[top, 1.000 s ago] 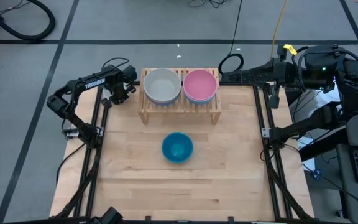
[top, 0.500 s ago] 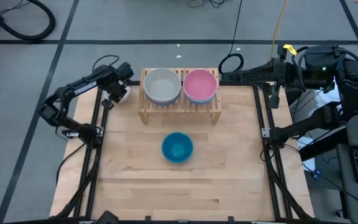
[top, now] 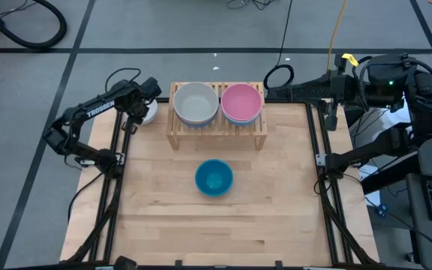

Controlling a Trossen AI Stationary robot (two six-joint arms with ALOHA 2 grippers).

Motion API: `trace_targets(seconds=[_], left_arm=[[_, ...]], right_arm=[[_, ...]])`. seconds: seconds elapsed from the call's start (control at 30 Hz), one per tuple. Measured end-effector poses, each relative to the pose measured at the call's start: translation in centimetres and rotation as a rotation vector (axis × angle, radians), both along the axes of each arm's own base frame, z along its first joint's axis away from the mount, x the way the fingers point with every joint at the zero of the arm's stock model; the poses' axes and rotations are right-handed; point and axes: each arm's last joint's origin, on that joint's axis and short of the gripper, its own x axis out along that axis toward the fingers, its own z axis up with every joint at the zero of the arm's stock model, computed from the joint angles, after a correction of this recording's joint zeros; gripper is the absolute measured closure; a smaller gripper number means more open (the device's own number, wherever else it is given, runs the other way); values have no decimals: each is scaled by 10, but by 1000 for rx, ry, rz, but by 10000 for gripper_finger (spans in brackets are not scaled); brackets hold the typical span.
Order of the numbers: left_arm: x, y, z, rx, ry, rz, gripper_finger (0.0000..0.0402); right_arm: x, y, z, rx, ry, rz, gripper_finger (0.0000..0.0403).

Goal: Place and stack bowls onto a shelf
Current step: Stack the white bowl on top of the pink bowl on the shelf

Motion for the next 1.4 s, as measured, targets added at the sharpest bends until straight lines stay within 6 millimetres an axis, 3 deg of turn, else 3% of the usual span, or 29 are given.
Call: trace_targets(seconds=[0.23,0.4,1.4], left_arm=[[-6,-8,-23,-65,34,39,337],[-3,-4,-38,1,-18,29,337],[-3,-3,-35,41,-45,49,337]], right_arm=[[0,0,0,0,0,0,243],[0,0,0,1,-1,0,243],[0,0,0,1,0,0,243]])
